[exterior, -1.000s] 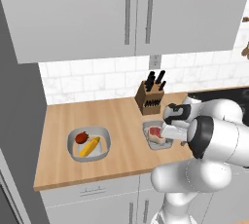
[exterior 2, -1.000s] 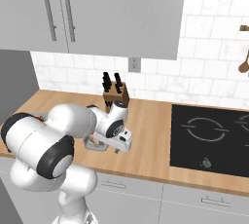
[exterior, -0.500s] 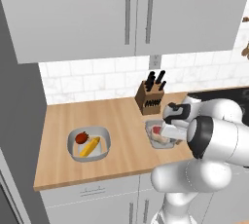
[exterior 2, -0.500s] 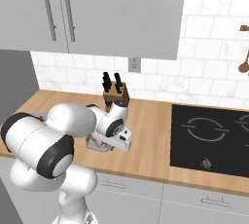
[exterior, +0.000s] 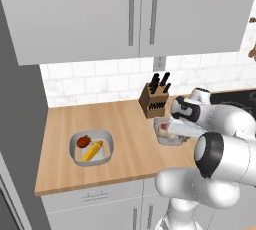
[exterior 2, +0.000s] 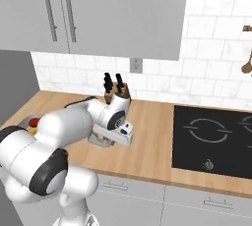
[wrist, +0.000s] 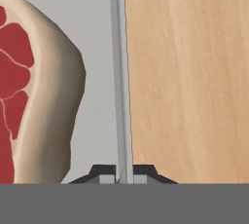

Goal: Take the meat container that has the steak and place it on the second highest rack of the freezer. Then take the vegetable container that has the corn and tomato and place it on the highest rack of the freezer.

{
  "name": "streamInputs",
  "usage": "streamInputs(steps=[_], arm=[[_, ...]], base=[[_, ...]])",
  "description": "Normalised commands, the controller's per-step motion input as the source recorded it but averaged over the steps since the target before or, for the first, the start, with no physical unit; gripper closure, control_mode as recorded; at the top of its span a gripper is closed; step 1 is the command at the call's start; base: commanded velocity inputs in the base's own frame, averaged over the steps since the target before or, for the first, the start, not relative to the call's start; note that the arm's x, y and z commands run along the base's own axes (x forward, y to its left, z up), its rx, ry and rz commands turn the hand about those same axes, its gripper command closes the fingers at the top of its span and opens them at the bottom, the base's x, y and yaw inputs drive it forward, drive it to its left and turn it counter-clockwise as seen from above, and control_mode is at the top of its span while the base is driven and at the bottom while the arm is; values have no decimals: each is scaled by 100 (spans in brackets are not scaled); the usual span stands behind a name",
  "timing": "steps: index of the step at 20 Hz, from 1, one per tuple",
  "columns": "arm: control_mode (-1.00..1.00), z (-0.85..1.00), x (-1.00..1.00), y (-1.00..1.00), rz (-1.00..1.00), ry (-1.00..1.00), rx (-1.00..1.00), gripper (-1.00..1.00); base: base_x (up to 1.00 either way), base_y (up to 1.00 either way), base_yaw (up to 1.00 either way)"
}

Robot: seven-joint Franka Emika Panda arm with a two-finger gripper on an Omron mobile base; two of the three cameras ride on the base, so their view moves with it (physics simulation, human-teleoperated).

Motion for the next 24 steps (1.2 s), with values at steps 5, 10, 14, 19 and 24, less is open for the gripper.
streamInputs(steps=[5, 10, 14, 19, 24], arm=[[-100, 75, -32, 0, 0, 0, 0, 100], [-100, 75, -49, 2, 0, 0, 0, 100], [-100, 68, -63, 1, 2, 0, 0, 100], [-100, 57, -64, 4, 7, 0, 0, 100], [-100, 23, -53, 4, 8, -4, 0, 100]], base=[[0, 0, 0], [0, 0, 0], [0, 0, 0], [0, 0, 0], [0, 0, 0]])
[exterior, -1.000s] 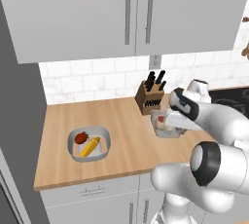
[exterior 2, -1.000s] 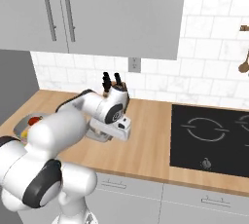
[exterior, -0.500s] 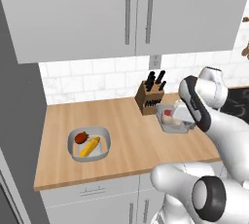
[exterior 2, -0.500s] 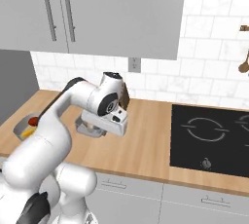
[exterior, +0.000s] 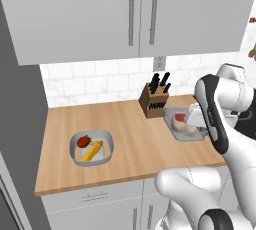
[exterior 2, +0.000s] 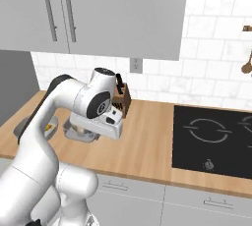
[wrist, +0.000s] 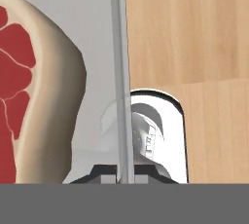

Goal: Take the meat container that has the steak and place it on the second highest rack of the freezer. Then take the vegetable container that has the corn and tomato and place it on the highest rack of the freezer.

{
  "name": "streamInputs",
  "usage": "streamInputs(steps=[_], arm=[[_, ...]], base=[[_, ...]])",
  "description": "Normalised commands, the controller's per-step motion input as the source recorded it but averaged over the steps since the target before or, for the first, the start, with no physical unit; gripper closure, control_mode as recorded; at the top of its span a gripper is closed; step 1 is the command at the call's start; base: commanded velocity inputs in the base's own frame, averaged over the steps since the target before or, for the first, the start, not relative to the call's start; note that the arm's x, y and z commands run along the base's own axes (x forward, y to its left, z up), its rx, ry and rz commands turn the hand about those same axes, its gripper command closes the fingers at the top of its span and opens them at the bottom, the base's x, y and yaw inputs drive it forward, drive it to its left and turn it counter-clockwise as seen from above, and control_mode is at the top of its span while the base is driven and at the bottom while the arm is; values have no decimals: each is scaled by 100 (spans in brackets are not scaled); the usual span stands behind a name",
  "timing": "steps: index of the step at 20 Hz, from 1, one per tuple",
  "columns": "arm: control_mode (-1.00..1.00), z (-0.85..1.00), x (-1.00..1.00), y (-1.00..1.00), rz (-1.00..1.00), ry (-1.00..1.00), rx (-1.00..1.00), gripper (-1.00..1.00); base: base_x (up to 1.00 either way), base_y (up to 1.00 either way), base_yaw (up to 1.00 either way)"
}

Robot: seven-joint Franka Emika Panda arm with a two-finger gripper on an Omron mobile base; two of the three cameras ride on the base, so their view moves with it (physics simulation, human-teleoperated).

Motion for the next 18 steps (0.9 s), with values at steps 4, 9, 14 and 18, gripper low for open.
streamInputs(steps=[4, 9, 14, 18], arm=[[-100, 0, -21, 0, 6, -1, 0, 100], [-100, 0, 0, 0, 0, 0, 0, 100], [100, 0, -9, 0, 0, 0, 0, 100], [100, 0, 0, 0, 0, 0, 0, 100]], base=[[0, 0, 0], [0, 0, 0], [-53, 0, 3], [-100, 28, 31]])
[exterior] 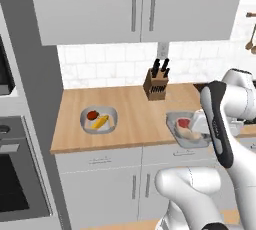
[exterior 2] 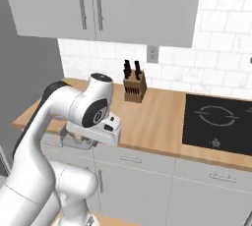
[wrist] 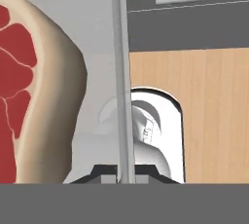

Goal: Take the meat container that has the steak and place it on the second highest rack of the freezer. Then take the vegetable container that has the corn and tomato and place it on the highest rack of the freezer.

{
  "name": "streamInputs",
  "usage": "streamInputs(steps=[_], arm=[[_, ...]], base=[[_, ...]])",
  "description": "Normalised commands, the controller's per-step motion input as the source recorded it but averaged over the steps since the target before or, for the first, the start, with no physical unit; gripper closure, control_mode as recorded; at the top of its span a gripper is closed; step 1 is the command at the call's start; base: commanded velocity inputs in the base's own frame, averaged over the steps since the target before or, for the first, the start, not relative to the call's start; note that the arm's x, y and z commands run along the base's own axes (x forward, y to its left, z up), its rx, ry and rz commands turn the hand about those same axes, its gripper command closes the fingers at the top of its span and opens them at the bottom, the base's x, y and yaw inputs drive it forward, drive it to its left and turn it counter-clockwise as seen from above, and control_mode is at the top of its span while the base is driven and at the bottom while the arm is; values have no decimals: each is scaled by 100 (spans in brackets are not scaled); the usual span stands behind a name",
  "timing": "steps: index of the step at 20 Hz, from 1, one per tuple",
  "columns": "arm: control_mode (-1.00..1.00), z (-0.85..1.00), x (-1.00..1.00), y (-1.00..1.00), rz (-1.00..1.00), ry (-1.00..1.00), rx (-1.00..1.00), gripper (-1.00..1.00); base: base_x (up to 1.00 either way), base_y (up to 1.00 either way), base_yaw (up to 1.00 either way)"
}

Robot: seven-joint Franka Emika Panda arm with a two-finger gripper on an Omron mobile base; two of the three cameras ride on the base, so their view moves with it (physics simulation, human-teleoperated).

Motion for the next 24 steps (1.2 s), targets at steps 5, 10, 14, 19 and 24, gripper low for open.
streamInputs(steps=[5, 10, 14, 19, 24], arm=[[100, 0, 0, 0, 0, 0, 0, 100], [100, 0, 0, 0, 0, 0, 0, 100], [100, 0, 0, 0, 0, 0, 0, 100], [100, 0, 0, 0, 0, 0, 0, 100], [100, 0, 0, 0, 0, 0, 0, 100]], base=[[-4, 47, 78], [3, 55, 92], [14, 40, 91], [46, 26, 87], [41, 25, 89]])
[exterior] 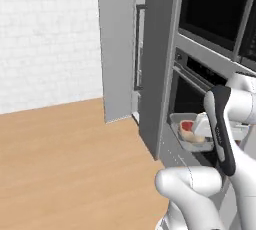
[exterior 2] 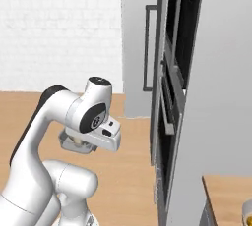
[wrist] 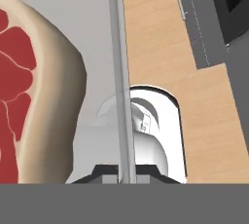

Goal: Take the meat container that has the steak and place it on the second highest rack of the freezer. Then take the vegetable container that has the corn and tomato and place it on the highest rack of the freezer.

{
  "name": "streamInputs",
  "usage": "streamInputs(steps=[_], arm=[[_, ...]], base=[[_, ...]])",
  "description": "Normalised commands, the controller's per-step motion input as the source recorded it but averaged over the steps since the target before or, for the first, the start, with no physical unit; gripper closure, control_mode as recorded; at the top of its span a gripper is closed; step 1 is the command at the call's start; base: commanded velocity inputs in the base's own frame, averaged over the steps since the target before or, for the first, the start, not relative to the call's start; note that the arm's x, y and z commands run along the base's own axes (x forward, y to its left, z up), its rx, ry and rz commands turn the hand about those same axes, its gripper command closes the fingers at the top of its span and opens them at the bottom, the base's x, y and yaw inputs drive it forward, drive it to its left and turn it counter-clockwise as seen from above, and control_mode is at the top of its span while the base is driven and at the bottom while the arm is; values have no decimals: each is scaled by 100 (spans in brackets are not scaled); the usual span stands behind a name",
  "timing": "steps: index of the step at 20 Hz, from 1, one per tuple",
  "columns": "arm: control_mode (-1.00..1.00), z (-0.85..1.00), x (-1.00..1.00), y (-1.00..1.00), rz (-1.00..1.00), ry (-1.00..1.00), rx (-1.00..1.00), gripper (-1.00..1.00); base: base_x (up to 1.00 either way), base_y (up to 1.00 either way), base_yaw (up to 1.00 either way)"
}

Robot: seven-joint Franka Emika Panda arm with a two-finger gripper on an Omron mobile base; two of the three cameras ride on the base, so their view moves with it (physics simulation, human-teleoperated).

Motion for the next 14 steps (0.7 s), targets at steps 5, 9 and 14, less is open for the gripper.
streamInputs(steps=[5, 9, 14], arm=[[100, 0, 0, 0, 0, 0, 0, 100], [100, 0, 0, 0, 0, 0, 0, 100], [100, 0, 0, 0, 0, 0, 0, 100]], base=[[96, 35, 56], [100, 47, 19], [100, 17, -6]])
